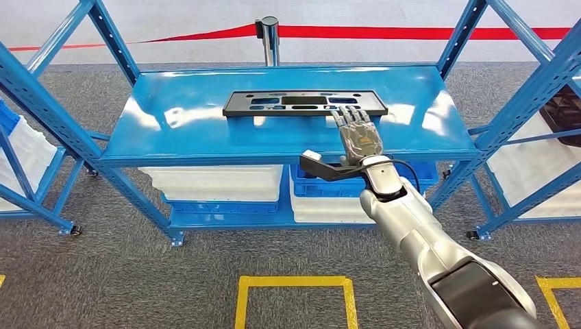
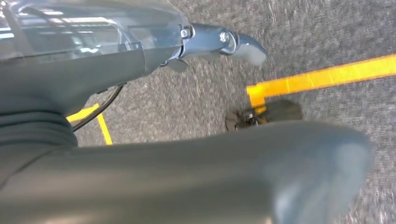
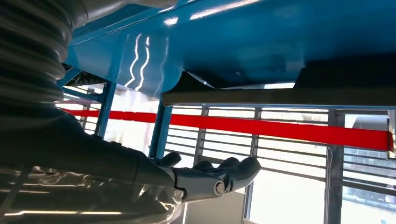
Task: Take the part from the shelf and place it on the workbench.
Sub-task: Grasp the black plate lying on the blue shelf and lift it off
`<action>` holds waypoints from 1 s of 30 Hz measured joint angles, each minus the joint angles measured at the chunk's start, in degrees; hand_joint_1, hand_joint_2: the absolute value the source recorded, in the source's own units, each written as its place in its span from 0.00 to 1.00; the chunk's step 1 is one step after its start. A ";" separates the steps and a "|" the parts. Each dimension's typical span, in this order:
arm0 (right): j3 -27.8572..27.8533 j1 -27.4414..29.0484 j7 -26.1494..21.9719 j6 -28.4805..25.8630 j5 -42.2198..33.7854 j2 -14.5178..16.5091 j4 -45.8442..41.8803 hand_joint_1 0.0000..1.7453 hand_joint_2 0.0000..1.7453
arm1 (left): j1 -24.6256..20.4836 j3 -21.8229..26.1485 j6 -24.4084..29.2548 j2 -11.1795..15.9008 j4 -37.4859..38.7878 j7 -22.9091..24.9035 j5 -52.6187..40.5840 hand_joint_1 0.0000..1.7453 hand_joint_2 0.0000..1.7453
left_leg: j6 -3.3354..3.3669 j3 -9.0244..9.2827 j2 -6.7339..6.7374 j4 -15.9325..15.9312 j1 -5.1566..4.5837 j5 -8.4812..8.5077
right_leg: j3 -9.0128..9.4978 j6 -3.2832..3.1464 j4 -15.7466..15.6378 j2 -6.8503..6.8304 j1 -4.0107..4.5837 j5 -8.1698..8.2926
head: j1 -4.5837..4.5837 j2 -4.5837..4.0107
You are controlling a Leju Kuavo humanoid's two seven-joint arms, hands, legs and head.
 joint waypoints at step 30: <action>0.26 -0.18 0.94 -0.92 0.71 -0.03 0.97 0.00 1.00 | -0.28 0.06 -0.48 -0.31 -0.01 -0.29 -0.96 0.00 0.00 | 0.70 1.52 -0.02 -0.90 -0.57 -0.63 | 0.02 -0.26 -0.74 -0.05 0.40 0.89 | 0.30 0.00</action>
